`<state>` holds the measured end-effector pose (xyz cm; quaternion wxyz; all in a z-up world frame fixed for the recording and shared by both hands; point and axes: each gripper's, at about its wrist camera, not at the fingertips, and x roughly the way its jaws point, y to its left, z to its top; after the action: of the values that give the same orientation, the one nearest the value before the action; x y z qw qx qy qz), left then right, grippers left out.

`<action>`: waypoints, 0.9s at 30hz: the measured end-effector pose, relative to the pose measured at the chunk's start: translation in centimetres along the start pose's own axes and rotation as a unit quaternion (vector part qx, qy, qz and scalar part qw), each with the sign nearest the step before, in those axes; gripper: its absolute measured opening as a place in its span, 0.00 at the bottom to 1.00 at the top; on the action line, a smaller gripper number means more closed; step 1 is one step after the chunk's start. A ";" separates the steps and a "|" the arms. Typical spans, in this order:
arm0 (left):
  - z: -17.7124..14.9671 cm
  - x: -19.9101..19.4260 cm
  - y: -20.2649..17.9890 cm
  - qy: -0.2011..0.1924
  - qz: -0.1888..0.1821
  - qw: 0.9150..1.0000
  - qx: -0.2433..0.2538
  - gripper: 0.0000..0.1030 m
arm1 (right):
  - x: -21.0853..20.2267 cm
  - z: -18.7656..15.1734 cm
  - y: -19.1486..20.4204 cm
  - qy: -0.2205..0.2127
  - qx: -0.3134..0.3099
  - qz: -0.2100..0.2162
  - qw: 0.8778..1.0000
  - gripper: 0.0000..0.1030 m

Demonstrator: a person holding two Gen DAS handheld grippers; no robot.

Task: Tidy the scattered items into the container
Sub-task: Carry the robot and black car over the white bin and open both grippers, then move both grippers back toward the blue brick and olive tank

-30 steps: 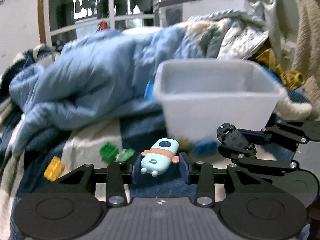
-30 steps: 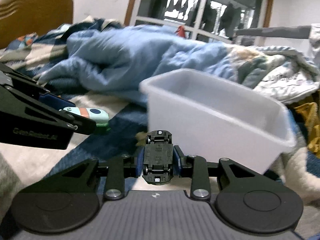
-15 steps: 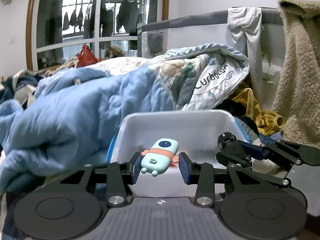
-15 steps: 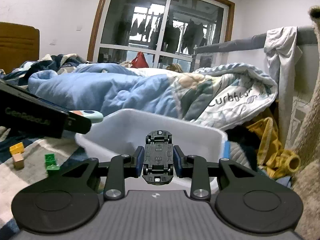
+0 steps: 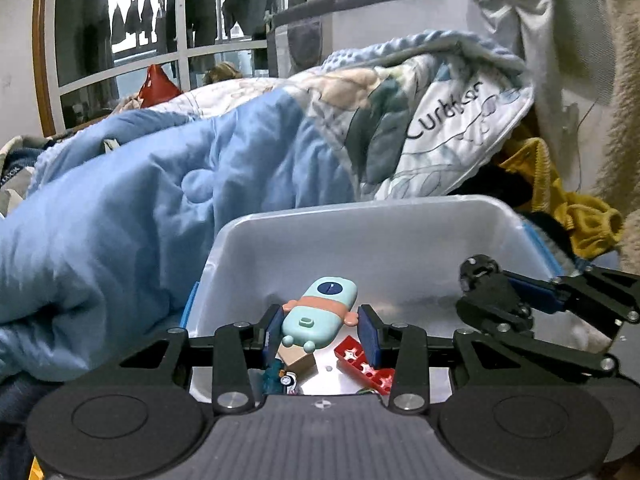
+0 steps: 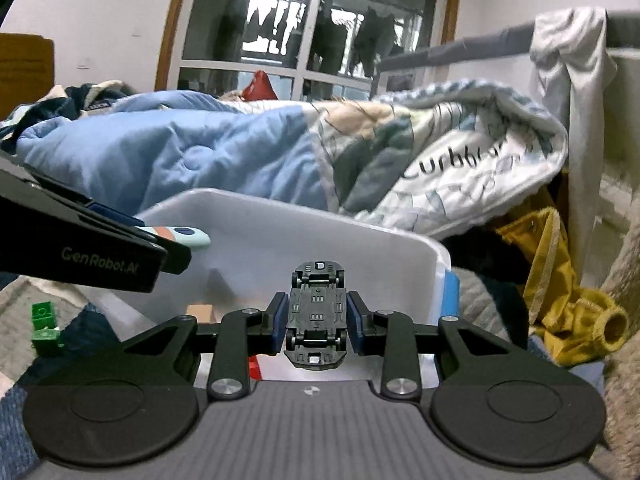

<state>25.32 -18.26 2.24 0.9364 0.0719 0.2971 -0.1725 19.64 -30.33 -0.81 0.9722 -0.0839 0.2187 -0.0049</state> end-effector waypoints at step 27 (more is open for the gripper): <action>-8.2 -7.0 6.7 0.006 0.038 0.999 -0.021 0.69 | -4.7 -4.2 6.5 -0.001 -0.044 0.076 0.996 0.54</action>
<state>18.04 -8.09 -0.12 0.9417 0.0646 0.3033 -0.1305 13.38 -24.38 -3.64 0.9653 -0.1099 0.2235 0.0787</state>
